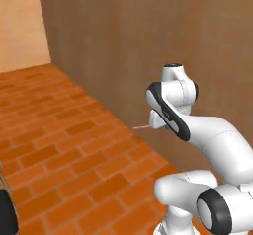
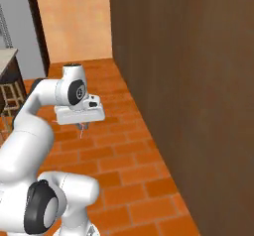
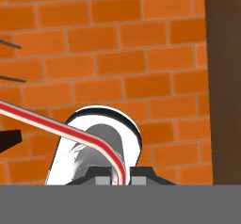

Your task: Take a straw from the drawer in front and place it inside the glass cup on the dining counter.

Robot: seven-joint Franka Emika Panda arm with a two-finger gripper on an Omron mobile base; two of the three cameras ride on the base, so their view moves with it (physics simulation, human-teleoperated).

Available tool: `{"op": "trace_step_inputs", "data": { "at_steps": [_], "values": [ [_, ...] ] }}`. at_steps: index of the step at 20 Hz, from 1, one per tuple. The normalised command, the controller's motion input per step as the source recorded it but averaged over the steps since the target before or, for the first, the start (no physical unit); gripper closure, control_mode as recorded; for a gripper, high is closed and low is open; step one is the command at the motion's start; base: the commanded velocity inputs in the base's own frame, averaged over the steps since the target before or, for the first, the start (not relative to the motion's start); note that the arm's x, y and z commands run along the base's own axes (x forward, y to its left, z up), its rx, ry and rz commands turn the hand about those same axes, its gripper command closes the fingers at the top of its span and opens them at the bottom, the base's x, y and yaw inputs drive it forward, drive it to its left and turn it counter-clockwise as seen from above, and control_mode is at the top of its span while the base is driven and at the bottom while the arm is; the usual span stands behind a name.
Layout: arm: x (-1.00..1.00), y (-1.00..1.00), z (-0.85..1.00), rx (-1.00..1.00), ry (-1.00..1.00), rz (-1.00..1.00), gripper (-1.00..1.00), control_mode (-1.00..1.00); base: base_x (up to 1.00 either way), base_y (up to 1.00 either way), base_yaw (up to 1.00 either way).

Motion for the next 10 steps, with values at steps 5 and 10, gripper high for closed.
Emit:
{"op": "trace_step_inputs", "data": {
  "at_steps": [5, 10],
  "values": [
    [0.00, 0.00, 0.00, 0.00, 0.00, 0.00, 1.00, 1.00, 0.98, -0.07, 0.78],
    [0.00, 0.00, 0.00, 0.00, 0.00, 0.00, 1.00, 1.00, 0.97, -0.34, 0.67]
  ]
}}
